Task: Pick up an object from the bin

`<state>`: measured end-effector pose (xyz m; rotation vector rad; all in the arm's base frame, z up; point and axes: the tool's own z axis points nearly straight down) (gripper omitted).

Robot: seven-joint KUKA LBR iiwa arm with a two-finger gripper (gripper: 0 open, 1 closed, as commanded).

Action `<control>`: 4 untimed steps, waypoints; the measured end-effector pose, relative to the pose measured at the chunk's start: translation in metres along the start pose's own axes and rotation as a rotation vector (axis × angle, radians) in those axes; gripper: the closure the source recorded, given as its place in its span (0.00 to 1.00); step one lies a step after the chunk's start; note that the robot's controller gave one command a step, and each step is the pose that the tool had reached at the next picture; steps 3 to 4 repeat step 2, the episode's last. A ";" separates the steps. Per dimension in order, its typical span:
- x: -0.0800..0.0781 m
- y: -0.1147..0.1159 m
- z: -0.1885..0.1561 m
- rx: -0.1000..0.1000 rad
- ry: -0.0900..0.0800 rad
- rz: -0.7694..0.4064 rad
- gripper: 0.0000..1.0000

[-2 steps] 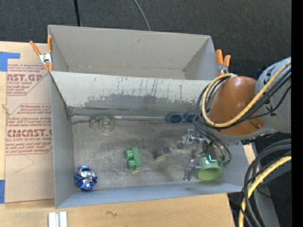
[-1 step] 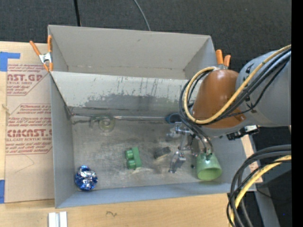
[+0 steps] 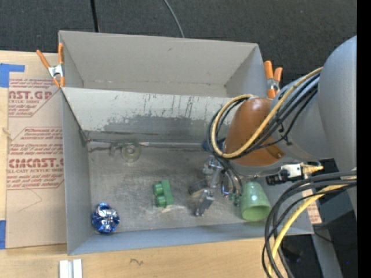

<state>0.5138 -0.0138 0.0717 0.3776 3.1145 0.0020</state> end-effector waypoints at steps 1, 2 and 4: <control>0.000 0.000 -0.001 0.000 -0.001 -0.001 1.00; 0.016 0.006 -0.132 0.000 -0.002 -0.232 1.00; 0.016 0.006 -0.132 0.000 -0.002 -0.232 1.00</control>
Offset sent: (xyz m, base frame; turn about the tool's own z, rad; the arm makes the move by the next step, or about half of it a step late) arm 0.0000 0.0000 0.0000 0.0000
